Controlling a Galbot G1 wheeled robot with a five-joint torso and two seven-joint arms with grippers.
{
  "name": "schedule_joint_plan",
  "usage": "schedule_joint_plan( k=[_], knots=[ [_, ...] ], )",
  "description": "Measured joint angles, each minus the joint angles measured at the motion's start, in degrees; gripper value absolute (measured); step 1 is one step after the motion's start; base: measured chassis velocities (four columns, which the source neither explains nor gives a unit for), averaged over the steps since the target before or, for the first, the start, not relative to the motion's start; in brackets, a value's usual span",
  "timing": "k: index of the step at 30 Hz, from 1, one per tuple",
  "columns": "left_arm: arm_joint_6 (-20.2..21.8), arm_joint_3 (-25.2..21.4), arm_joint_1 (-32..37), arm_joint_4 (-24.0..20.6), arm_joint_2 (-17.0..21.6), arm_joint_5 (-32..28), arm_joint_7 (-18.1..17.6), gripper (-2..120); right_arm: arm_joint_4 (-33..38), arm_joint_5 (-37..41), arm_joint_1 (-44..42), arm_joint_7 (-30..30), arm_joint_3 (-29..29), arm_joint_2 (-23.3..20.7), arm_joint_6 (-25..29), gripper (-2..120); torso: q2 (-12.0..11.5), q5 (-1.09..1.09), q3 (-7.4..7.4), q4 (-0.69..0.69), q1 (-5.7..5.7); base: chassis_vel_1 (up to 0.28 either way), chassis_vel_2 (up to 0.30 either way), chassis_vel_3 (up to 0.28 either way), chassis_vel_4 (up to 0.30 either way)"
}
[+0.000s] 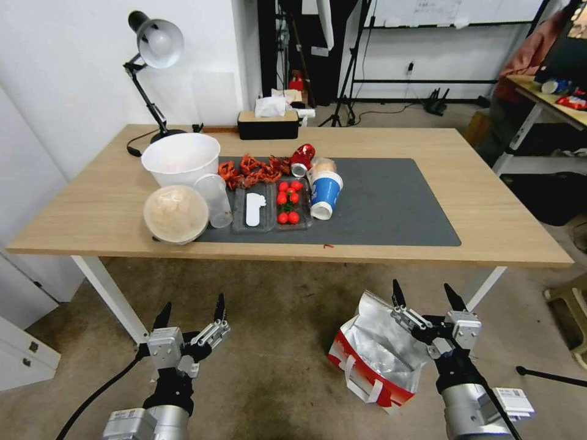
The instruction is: Pick up the food delivery bag from the floor and place it on the table.
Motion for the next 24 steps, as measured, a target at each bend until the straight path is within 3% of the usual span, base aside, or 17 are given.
schedule_joint_plan(
  k=[24],
  knots=[
    [0.75, -1.9, -2.0, 1.89, -0.19, -0.72, -0.12, 100, -2.49, 0.09, 1.12, 0.14, 1.09, -1.78, 0.55, 100, -6.46, 0.01, -3.67, 0.0, -2.78, 0.0, 0.0, 0.0, 0.0]
  ],
)
